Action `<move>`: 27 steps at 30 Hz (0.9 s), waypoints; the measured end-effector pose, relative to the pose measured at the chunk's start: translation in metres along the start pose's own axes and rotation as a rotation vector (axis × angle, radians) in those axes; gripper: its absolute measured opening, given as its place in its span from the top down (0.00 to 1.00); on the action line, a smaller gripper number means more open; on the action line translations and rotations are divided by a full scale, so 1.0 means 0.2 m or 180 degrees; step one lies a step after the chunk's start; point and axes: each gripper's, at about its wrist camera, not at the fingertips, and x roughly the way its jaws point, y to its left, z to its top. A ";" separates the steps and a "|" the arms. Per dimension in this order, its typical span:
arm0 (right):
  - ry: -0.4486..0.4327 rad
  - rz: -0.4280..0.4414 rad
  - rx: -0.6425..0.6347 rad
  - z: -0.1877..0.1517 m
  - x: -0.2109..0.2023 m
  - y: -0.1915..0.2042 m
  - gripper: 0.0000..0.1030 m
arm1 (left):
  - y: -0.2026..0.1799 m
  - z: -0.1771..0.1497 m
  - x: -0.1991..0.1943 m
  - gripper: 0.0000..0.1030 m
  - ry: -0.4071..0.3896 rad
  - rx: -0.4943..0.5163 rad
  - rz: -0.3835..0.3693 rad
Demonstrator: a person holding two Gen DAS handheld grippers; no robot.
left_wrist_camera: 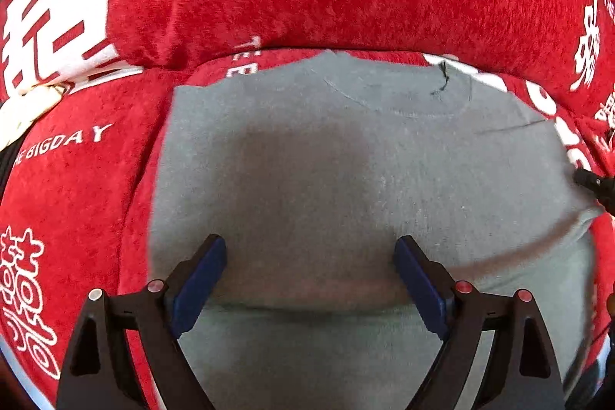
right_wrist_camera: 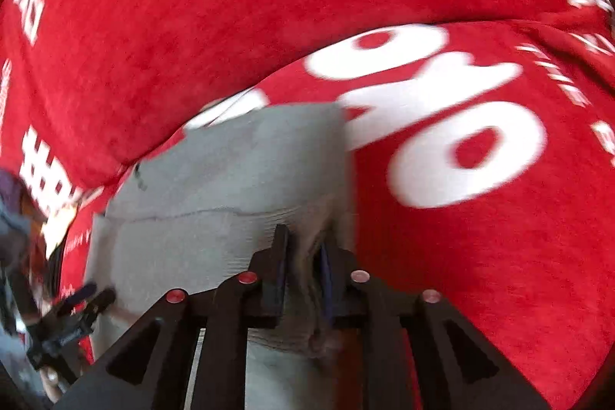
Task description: Fold small clothes
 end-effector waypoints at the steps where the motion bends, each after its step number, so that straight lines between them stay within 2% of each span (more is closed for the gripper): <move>1: -0.0107 -0.0224 -0.0047 0.00 -0.06 -0.01 0.67 | 0.01 0.01 -0.03 0.13 -0.0051 -0.0045 -0.0061; 2: -0.0213 -0.0356 -0.0153 0.01 -0.11 0.01 0.63 | 0.02 0.03 -0.05 0.13 -0.0101 -0.0105 -0.0129; 3: -0.0326 -0.0401 -0.0290 0.00 -0.17 0.05 0.53 | 0.03 0.06 -0.06 0.13 -0.0137 -0.0186 -0.0181; 4: -0.0382 -0.0362 -0.0399 -0.01 -0.20 0.11 0.36 | 0.01 0.08 -0.06 0.13 -0.0140 -0.0233 -0.0221; 5: -0.0401 -0.0316 -0.0504 -0.01 -0.22 0.17 0.30 | -0.02 0.09 -0.04 0.13 -0.0107 -0.0243 -0.0272; 7: -0.0346 -0.0246 -0.1000 -0.08 -0.20 0.40 0.27 | -0.12 0.08 0.01 0.13 0.0022 -0.0044 -0.0348; 9: -0.0219 -0.0218 -0.1490 -0.18 -0.17 0.58 0.27 | -0.21 0.03 0.05 0.13 0.0104 0.0260 -0.0181; 10: -0.0144 -0.0252 -0.1761 -0.26 -0.13 0.65 0.27 | -0.24 -0.02 0.05 0.12 0.0057 0.0368 -0.0069; 12: 0.0002 -0.0503 -0.2091 -0.38 -0.04 0.71 0.27 | -0.22 -0.11 -0.01 0.12 -0.0150 0.0399 -0.0056; 13: 0.0139 -0.0627 -0.2115 -0.44 0.03 0.67 0.28 | -0.21 -0.14 -0.04 0.12 -0.0170 0.0400 -0.0089; 15: 0.0022 -0.0392 -0.1896 -0.45 -0.02 0.59 0.28 | -0.19 -0.15 -0.09 0.12 -0.0130 0.0450 -0.0128; 17: 0.0128 -0.0314 -0.1779 -0.43 -0.07 0.55 0.27 | -0.18 -0.12 -0.13 0.12 -0.0079 0.0478 -0.0166; 20: 0.0000 -0.0154 -0.1557 -0.34 -0.15 0.53 0.27 | -0.15 0.02 -0.17 0.12 -0.0217 0.0270 -0.0236; 23: -0.0047 -0.0141 -0.1374 -0.20 -0.12 0.61 0.27 | -0.13 0.16 -0.07 0.12 -0.0065 -0.0011 -0.0403; 24: -0.0026 -0.0158 -0.1384 -0.19 -0.11 0.63 0.27 | -0.12 0.18 -0.02 0.12 0.0016 -0.0066 -0.0380; 26: 0.0199 -0.0231 -0.1462 -0.16 0.03 0.71 0.26 | -0.08 0.21 0.12 0.12 0.0196 -0.0133 -0.0106; 27: 0.0382 -0.0285 -0.1543 -0.15 0.13 0.73 0.26 | -0.07 0.21 0.14 0.12 0.0129 -0.0088 -0.0010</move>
